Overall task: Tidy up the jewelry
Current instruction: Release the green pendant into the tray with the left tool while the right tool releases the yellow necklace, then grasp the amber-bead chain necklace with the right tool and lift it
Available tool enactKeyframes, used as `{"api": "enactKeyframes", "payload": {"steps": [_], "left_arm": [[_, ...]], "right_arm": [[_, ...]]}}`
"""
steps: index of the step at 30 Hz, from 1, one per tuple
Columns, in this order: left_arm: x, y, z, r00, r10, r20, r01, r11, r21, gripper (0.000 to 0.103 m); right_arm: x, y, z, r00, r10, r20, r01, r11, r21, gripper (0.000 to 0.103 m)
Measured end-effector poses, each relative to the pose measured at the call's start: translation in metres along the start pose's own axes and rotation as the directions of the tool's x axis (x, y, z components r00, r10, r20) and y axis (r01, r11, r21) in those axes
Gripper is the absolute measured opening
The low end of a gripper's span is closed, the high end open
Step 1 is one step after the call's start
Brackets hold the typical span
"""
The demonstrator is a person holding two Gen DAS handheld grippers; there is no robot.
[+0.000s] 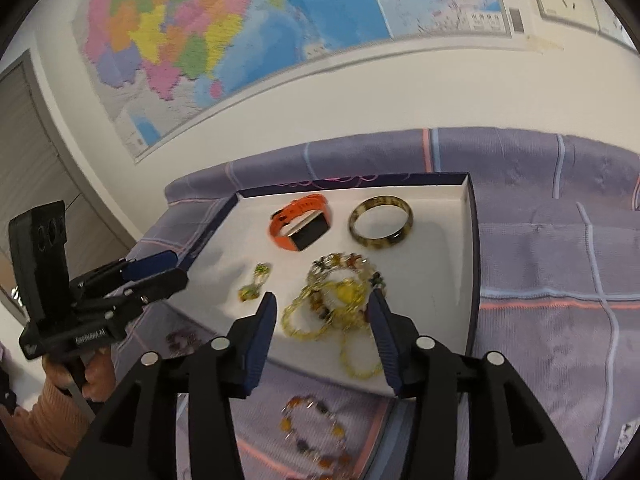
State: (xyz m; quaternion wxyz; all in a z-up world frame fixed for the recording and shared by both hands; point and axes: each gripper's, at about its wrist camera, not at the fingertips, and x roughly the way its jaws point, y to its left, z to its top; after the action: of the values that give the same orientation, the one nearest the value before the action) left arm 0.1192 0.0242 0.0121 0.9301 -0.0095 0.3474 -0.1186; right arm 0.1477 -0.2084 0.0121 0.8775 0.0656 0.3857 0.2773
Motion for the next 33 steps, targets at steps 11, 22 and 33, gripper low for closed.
{"api": "enactKeyframes", "payload": {"steps": [11,22,33], "left_arm": [[-0.029,0.026,-0.051,0.999,0.005,-0.039,-0.006,0.999,-0.037,0.051],[-0.031,0.035,-0.075,0.997,0.005,-0.079,-0.011,0.997,-0.073,0.048],[-0.035,0.034,-0.078,0.997,-0.024,-0.073,0.019,0.998,-0.068,0.048]], "right_arm": [[0.006,0.073,-0.044,0.988,0.108,-0.109,-0.126,0.977,-0.175,0.047],[0.063,0.114,-0.054,0.972,0.109,-0.209,-0.155,0.964,-0.218,0.018],[0.028,0.101,-0.06,0.956,0.212,-0.2,-0.246,0.955,-0.165,0.008]]}}
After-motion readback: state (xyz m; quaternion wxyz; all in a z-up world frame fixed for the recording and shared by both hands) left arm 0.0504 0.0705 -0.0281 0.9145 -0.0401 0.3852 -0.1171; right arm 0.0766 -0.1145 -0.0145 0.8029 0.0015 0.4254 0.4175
